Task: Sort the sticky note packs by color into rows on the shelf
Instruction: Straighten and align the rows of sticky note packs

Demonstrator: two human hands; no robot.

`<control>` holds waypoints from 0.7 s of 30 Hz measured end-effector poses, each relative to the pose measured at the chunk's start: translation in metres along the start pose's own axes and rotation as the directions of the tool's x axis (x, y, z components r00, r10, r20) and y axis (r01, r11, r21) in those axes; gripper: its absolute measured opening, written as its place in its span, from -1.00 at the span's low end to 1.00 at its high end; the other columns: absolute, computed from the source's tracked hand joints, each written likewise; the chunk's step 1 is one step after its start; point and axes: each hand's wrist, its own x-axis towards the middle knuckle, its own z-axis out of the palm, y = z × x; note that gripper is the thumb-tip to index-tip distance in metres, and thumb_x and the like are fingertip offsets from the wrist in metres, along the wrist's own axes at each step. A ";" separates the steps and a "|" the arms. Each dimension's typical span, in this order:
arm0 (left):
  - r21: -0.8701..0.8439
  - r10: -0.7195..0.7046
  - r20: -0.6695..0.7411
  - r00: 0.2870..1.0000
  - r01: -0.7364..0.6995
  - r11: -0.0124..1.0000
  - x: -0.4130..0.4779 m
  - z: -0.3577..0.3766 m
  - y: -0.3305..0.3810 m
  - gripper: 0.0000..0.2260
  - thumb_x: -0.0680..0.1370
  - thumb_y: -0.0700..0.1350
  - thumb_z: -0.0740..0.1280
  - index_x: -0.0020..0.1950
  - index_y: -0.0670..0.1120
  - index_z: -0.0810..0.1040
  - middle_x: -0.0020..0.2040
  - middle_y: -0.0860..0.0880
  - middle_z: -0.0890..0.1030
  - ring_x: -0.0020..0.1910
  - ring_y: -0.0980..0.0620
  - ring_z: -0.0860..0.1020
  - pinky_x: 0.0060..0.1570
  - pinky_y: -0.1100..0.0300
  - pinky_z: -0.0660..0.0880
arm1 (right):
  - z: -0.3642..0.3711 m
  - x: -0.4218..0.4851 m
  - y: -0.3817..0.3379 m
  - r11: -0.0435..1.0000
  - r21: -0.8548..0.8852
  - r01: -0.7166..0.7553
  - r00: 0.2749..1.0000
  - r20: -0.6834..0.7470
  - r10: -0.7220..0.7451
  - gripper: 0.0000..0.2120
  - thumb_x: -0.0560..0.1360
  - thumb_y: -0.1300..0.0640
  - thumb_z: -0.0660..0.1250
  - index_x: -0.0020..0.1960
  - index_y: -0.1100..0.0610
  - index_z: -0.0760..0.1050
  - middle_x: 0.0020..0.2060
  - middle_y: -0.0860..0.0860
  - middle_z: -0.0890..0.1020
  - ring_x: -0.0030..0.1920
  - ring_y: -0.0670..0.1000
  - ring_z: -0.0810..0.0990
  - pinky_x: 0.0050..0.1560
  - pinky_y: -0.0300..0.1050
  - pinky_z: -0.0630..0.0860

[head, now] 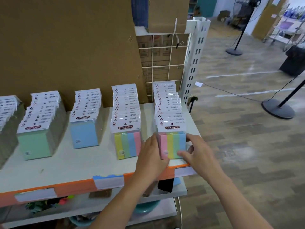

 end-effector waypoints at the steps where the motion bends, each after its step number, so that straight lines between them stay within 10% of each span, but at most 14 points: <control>1: -0.025 -0.003 -0.002 1.000 0.003 1.000 0.001 0.000 0.002 -0.41 0.43 -0.11 0.43 0.41 -0.07 0.31 0.22 -0.05 0.50 0.23 -0.07 0.44 0.21 0.07 0.44 | 0.000 0.002 0.000 0.999 -0.011 0.031 0.999 -0.013 -0.031 -0.49 0.40 0.18 0.53 0.31 0.09 0.48 0.02 -0.09 0.52 -0.25 -0.17 0.49 -0.19 -0.32 0.35; 11: -0.164 -0.064 -0.033 0.997 0.058 0.985 0.007 0.010 0.011 -0.26 0.44 -0.18 0.43 0.53 -0.02 0.15 0.41 -0.02 0.38 0.40 -0.04 0.32 0.37 0.00 0.38 | -0.003 0.006 0.002 0.999 0.029 0.029 0.992 0.119 -0.032 -0.50 0.53 0.14 0.39 0.42 0.01 0.32 0.20 -0.13 0.47 0.12 -0.10 0.47 0.13 -0.17 0.41; 17: -0.328 -0.095 0.021 0.995 0.097 0.940 0.010 0.013 0.018 -0.13 0.42 -0.32 0.42 0.58 0.05 0.02 0.43 0.00 0.39 0.37 0.01 0.41 0.28 0.01 0.49 | 0.001 0.013 -0.014 0.937 0.328 -0.121 0.984 0.167 0.068 -0.60 0.56 0.27 0.26 0.32 -0.07 0.33 0.12 -0.14 0.57 0.07 -0.16 0.56 0.00 -0.35 0.46; 21: -0.386 -0.084 -0.007 0.996 0.075 0.919 0.009 0.017 0.019 -0.18 0.45 -0.27 0.42 0.57 0.09 0.05 0.46 0.07 0.35 0.41 0.09 0.37 0.36 0.10 0.43 | 0.012 0.015 -0.019 0.864 0.481 -0.150 0.989 0.085 0.125 -0.54 0.56 0.22 0.30 0.41 -0.04 0.34 0.21 -0.13 0.57 0.20 -0.08 0.55 0.23 -0.08 0.49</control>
